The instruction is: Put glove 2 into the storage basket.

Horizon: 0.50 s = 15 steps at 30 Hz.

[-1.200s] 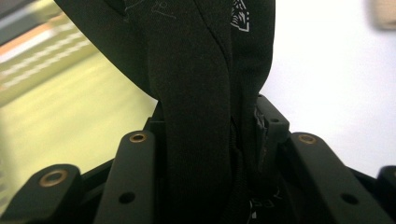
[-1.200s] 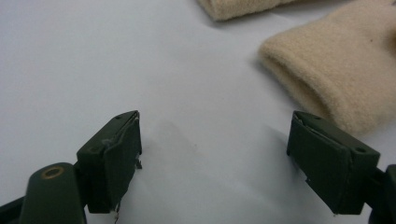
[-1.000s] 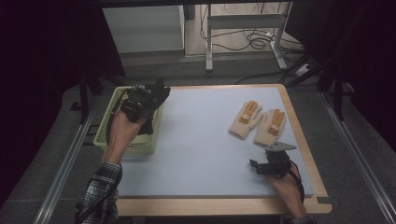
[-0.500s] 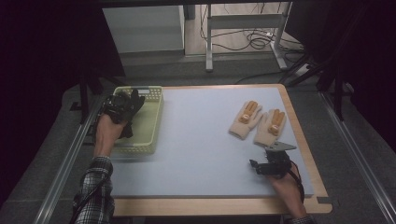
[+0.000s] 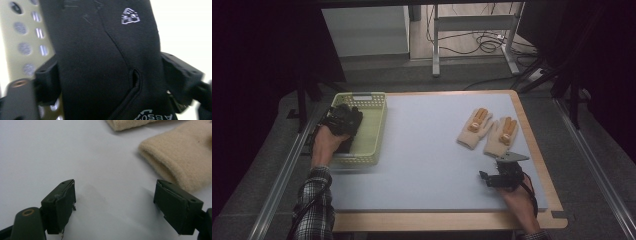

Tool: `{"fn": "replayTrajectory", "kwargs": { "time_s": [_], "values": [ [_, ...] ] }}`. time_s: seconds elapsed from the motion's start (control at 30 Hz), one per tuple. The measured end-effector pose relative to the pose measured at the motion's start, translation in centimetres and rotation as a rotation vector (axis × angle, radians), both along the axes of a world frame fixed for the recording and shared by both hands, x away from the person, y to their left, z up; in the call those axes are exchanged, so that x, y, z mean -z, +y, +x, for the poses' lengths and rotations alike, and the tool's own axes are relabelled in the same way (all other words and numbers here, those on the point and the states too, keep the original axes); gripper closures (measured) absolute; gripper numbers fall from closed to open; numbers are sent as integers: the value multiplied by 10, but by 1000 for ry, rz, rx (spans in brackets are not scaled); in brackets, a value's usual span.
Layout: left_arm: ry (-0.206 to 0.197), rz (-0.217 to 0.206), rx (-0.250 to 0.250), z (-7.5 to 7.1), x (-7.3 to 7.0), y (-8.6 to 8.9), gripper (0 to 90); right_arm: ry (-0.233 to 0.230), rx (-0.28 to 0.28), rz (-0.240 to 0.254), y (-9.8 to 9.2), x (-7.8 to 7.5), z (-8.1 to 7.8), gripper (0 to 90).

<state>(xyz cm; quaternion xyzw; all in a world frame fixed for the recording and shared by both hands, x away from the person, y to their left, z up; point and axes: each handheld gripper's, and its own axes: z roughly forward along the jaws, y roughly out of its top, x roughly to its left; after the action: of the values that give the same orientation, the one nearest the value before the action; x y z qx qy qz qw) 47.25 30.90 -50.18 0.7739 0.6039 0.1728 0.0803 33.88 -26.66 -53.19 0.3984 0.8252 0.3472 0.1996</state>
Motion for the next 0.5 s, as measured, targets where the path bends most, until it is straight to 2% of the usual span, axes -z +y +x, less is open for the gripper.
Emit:
{"fn": "replayTrajectory", "kwargs": {
  "time_s": [0.07,0.23,0.27,0.3,0.33,0.37,0.4,0.5],
  "values": [
    [-20,-1,-12,-5,-9,1,93,0,0,0,0,0,0,175],
    [-61,-100,-15,-14,-24,10,94,0,0,0,0,0,0,175],
    [-61,-100,-15,-14,-24,10,94,0,0,0,0,0,0,175],
    [-69,-130,-12,-16,-27,12,94,0,0,0,0,0,0,175],
    [-69,-130,-12,-16,-27,12,94,0,0,0,0,0,0,175],
    [-88,-163,-12,-19,-29,13,94,0,0,0,0,0,0,175],
    [-88,-163,-12,-19,-29,13,94,0,0,0,0,0,0,175],
    [-132,-218,20,-25,-33,13,82,0,0,0,0,0,0,175]
  ]
}}
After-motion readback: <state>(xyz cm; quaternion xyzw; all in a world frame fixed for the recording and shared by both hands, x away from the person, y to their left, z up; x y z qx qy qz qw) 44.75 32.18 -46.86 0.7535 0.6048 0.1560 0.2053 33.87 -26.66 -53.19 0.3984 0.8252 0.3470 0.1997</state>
